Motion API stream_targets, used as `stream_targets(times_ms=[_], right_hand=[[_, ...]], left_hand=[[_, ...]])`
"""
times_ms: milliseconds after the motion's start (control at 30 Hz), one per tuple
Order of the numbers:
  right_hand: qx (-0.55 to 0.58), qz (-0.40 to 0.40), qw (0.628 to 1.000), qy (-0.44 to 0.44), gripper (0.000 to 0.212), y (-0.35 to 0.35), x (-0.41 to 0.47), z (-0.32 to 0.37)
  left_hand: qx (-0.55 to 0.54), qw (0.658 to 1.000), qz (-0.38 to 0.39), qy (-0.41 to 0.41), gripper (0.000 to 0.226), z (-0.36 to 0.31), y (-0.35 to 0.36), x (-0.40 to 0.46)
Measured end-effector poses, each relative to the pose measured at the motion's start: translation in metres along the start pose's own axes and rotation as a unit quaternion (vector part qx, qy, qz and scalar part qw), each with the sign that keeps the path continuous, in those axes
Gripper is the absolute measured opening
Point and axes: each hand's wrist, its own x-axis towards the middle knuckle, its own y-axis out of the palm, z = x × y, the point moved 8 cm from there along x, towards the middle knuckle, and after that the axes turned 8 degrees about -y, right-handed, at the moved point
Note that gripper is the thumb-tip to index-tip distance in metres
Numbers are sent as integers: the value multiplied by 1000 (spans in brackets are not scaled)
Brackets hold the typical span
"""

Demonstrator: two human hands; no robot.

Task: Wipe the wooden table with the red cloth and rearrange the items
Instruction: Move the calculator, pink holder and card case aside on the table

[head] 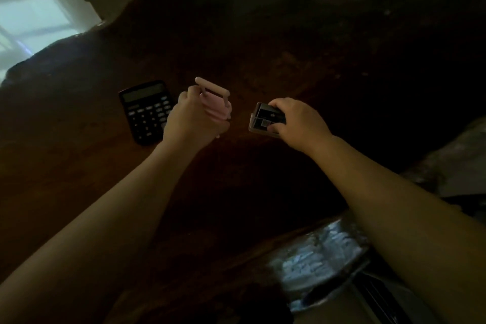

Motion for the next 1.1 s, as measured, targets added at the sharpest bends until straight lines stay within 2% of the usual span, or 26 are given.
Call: stream_targets(times_ms=[300,633,933,1100], right_hand=[[-12,-45,994,99,50,-53,-52,-89],[3,-75,985,154,51,-71,-108,-173],[26,-54,975,213,55,-49,-142,-221],[39,-53,972,223,55,-32,-145,-229]], left_hand=[[17,996,51,73,91,-101,74,8],[50,984,121,120,101,-175,169,8],[47,972,168,158,105,-203,228,-16],[39,972,151,178,101,-199,237,-25]])
